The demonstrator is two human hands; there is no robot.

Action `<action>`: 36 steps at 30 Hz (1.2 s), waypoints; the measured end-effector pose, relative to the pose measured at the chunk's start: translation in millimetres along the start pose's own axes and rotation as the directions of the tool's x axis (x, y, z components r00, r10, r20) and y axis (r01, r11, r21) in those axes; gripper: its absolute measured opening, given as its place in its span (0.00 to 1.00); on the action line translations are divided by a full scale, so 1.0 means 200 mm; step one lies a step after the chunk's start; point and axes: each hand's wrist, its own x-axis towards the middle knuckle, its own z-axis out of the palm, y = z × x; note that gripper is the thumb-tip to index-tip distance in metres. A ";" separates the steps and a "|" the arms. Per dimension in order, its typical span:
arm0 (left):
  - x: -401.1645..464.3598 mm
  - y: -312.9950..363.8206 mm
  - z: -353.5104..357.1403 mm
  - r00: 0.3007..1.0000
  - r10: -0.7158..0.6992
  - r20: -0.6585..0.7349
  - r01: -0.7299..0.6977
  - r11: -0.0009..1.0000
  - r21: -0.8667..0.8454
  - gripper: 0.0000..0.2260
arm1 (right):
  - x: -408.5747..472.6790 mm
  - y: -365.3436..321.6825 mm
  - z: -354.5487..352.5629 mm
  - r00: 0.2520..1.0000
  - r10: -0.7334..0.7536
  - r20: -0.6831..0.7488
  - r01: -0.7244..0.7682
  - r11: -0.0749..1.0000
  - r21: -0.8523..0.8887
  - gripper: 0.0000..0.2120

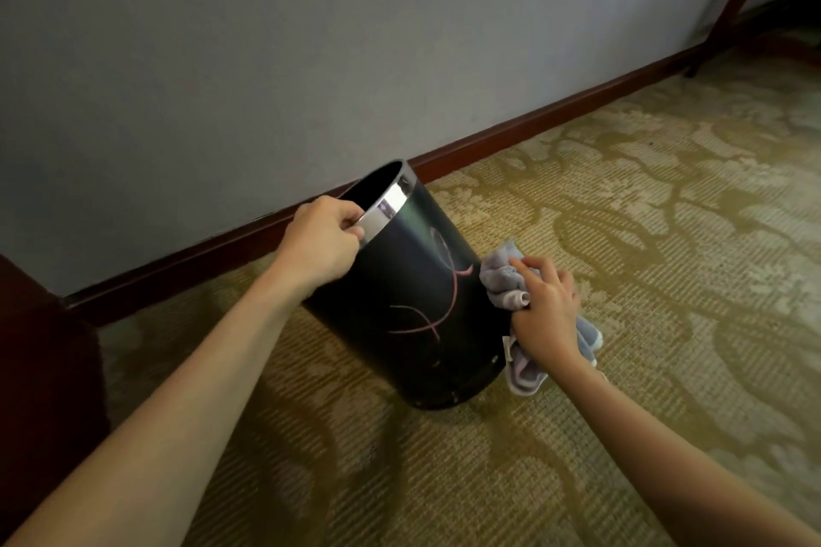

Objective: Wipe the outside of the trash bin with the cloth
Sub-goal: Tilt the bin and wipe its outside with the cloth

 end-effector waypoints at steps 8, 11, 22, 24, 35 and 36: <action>-0.04 0.07 -0.08 0.995 -0.044 0.085 0.042 0.999 0.025 0.08 | 0.09 -0.02 -0.01 0.986 0.055 0.155 -0.083 0.979 0.185 0.23; -0.04 0.08 -0.08 0.997 -0.037 0.070 0.036 0.999 0.025 0.08 | 0.17 -0.11 -0.05 0.982 0.036 0.188 -0.082 0.965 0.247 0.17; -0.02 0.08 -0.06 0.999 -0.010 0.036 0.006 0.996 0.090 0.09 | 0.31 -0.42 -0.10 0.969 -0.247 0.029 0.229 0.931 0.285 0.27; -0.02 0.06 -0.07 1.000 -0.009 0.030 0.006 0.995 0.099 0.08 | 0.26 -0.32 -0.07 0.971 -0.230 0.066 0.210 0.952 0.225 0.25; -0.03 0.11 -0.01 0.998 0.066 -0.009 -0.063 0.979 0.195 0.07 | 0.10 -0.08 -0.05 0.967 0.142 0.211 -0.148 0.989 0.013 0.09; -0.03 0.12 0.00 0.997 0.073 -0.011 -0.069 0.975 0.213 0.06 | 0.12 -0.13 -0.06 0.974 0.115 0.195 -0.127 0.991 0.048 0.09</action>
